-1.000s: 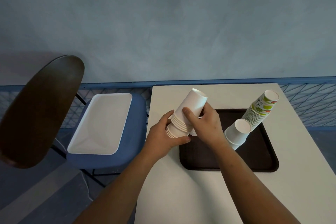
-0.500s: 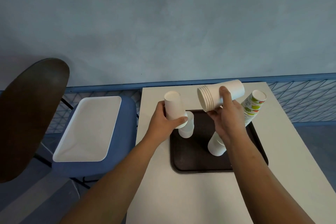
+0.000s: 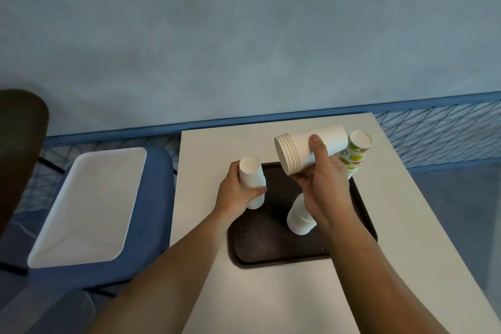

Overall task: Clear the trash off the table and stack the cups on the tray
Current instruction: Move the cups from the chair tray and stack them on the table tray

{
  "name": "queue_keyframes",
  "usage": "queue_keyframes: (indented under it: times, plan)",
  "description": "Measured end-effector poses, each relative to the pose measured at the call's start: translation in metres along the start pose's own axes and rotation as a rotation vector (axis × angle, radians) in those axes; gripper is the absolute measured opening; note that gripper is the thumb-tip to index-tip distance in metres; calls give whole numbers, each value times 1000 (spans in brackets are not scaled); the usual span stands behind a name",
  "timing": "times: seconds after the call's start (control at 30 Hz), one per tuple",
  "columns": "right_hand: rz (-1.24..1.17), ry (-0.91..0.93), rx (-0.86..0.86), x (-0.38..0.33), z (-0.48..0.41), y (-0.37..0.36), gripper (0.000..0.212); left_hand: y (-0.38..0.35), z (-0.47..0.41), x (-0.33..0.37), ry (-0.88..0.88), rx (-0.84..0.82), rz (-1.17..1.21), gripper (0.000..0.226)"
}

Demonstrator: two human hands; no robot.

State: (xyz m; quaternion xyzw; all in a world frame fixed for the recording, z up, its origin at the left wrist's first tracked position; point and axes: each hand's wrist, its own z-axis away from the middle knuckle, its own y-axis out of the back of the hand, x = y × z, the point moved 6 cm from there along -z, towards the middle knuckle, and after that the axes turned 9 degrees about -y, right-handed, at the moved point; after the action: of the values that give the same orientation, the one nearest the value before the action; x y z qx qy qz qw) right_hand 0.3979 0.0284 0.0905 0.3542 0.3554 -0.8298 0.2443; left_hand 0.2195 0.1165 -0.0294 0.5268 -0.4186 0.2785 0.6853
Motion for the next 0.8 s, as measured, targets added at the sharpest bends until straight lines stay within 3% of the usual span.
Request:
queue_keyframes:
  times: [0.27,0.47,0.57,0.8]
  plan:
    - [117,-8,47,19,-25,-3,45,-11,5,-29,52,-68,-54,110]
    - [762,281,155,28,-27,-26,47,22,22,-28,50,-91,-36,124]
    - [914,339,112,51,-36,-37,47,42,35,-31,48,-86,5,126]
    - [1129,244,7,108,-57,-39,60,72,54,-27,-17,-65,28,121]
